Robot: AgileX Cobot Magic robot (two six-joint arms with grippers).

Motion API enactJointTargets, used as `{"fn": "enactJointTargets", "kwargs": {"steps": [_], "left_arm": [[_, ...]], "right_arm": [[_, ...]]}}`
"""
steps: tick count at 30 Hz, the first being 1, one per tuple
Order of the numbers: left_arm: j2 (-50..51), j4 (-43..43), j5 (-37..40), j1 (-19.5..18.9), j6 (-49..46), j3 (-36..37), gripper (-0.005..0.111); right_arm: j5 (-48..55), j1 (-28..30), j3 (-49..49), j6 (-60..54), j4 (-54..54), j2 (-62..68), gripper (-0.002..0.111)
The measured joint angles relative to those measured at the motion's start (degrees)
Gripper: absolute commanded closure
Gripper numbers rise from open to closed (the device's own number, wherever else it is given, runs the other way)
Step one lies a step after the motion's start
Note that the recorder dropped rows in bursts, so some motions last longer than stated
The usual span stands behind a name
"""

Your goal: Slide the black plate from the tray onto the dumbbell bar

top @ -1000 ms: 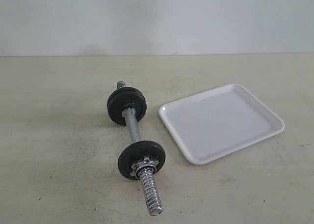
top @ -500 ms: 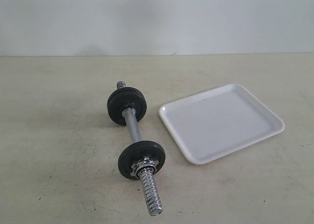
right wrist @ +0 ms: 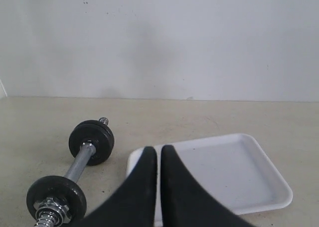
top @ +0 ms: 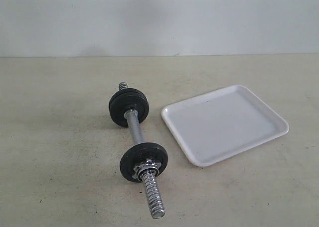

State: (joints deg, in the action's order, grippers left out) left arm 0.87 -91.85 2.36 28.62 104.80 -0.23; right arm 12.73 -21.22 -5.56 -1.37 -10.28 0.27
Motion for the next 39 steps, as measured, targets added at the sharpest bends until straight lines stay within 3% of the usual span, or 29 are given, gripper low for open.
{"fn": "enactJointTargets", "kwargs": {"steps": [6,21,39], "left_arm": [[0.0,3.36,0.0,0.0,1.47,0.0,0.102],[0.0,3.58,-6.27,0.0,1.57,0.0,0.102],[0.0,3.58,-7.59,0.0,1.57,0.0,0.102]], "right_arm": [[0.24,0.0,0.0,0.0,0.12,0.0,0.109],[-2.23,0.0,0.0,5.0,-0.32,0.0,0.109],[-3.18,0.0,0.0,5.1,-0.32,0.0,0.109]]}}
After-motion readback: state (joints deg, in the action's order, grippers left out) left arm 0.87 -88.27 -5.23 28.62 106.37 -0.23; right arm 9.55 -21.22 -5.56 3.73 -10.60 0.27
